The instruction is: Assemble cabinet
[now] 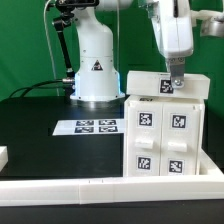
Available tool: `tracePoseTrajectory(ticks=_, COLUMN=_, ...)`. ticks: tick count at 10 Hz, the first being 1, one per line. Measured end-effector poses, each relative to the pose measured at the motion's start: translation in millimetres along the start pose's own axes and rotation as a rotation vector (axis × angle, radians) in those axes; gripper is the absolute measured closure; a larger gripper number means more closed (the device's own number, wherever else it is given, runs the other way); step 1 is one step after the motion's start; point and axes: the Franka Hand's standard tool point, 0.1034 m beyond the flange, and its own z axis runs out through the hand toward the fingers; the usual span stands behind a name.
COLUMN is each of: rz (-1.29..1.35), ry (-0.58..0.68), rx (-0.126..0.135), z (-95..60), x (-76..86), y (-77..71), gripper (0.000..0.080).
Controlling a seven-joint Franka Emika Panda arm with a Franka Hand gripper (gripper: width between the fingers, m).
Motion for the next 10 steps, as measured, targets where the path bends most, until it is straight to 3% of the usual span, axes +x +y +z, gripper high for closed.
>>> tracePoseTrajectory(ticks=4, rz=0.055, ry=-0.026, rx=-0.001, z=-1.2, x=-1.0, y=-0.4, gripper=0.0224)
tracePoseTrajectory(ticks=5, rz=0.038, ry=-0.045, rx=0.0, z=-6.3, x=0.0, y=0.4, gripper=0.0063)
tracePoseTrajectory(ticks=6, rz=0.036, ry=-0.06, rx=0.004, z=-12.7, x=-0.5, y=2.2, gripper=0.0019)
tracePoseTrajectory(ticks=9, rz=0.023, ry=-0.101, rx=0.026, z=-30.8, x=-5.3, y=-1.0, gripper=0.0001)
tracePoseTrajectory(ticks=10, rz=-0.004, ry=-0.099, rx=0.023, z=-28.3, x=-5.5, y=0.2, gripper=0.0001)
